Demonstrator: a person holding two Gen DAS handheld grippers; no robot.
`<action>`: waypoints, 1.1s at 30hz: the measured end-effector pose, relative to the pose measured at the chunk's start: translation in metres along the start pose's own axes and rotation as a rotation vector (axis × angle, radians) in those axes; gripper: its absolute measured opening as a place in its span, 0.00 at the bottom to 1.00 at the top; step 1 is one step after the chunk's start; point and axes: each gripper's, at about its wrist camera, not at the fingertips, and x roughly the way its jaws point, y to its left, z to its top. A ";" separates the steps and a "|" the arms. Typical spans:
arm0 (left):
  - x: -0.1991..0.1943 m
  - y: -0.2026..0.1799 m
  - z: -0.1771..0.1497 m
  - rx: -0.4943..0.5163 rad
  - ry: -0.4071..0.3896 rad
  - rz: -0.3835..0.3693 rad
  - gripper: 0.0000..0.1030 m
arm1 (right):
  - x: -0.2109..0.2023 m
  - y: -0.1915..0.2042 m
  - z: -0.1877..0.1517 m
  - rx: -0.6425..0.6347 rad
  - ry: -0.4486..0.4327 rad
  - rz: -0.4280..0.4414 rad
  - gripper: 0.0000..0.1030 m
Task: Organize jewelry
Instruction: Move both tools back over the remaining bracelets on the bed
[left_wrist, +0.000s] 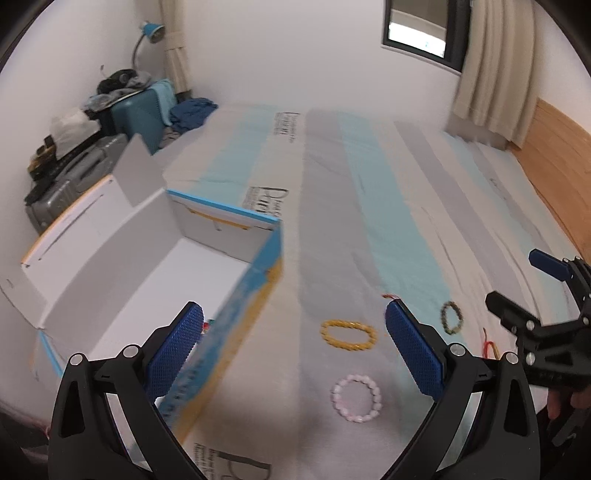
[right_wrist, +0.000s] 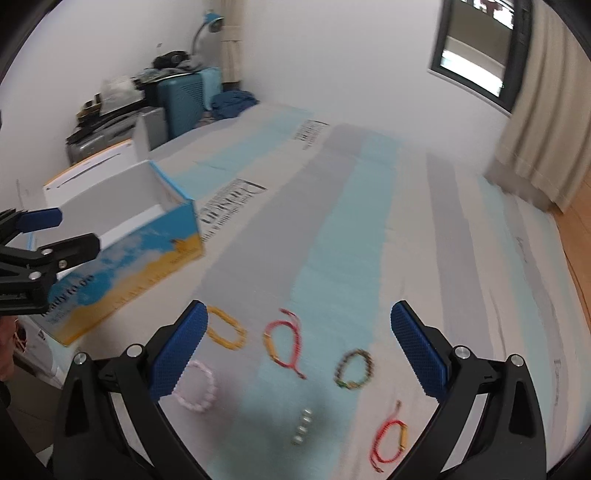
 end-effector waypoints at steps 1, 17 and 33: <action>0.002 -0.004 -0.003 0.007 0.004 -0.003 0.94 | 0.001 -0.005 -0.004 0.010 0.004 -0.006 0.93; 0.052 -0.052 -0.058 0.071 0.114 -0.039 0.94 | 0.019 -0.073 -0.087 0.116 0.117 -0.076 0.93; 0.100 -0.055 -0.103 0.100 0.197 -0.033 0.90 | 0.047 -0.118 -0.155 0.204 0.240 -0.090 0.93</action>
